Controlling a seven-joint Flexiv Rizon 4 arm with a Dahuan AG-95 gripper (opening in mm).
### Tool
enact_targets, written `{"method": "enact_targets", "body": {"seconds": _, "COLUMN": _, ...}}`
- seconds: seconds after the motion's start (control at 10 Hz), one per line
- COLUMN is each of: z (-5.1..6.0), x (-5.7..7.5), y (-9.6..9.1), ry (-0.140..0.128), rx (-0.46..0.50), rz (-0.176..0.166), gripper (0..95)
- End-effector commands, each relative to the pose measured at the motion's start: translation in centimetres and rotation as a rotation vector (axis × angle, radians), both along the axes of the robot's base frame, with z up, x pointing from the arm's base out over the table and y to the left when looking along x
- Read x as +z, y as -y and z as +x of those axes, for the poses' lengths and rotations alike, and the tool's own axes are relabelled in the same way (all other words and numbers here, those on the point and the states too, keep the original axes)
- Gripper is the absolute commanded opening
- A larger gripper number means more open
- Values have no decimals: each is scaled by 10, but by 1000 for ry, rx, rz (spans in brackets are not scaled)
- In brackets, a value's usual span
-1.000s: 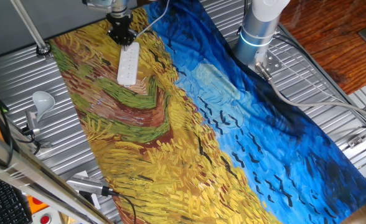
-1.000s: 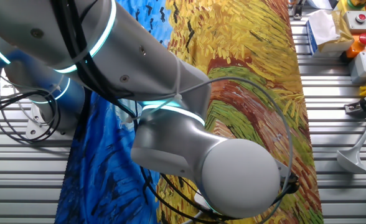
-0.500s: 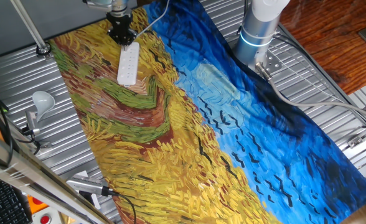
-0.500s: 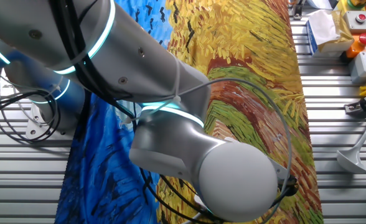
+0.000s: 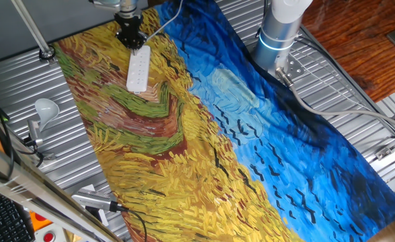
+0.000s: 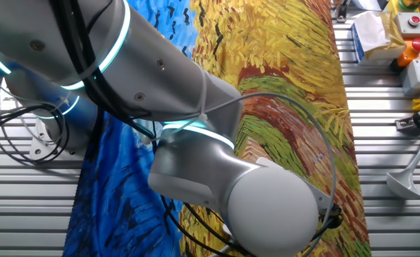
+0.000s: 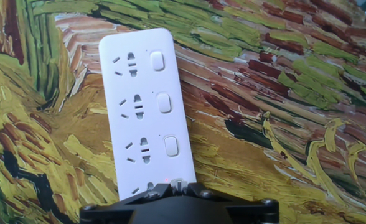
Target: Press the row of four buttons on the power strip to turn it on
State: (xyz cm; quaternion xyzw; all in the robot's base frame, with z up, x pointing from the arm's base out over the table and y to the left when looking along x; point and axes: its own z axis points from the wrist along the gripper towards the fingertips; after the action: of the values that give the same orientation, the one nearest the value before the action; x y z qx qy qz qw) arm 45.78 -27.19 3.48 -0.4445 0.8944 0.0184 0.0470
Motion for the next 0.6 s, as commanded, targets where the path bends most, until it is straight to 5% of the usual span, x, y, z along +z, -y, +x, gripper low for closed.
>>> {"method": "enact_targets", "body": {"seconds": 0.1, "z": 1, "x": -14, "y": 0, "ry": -1, "rx": 7, "rz": 4, "gripper": 0}}
{"method": "enact_targets", "body": {"seconds": 0.6, "z": 2, "x": -24, "y": 0, "ry": 2, "rx": 14, "rz": 15, "gripper": 0}}
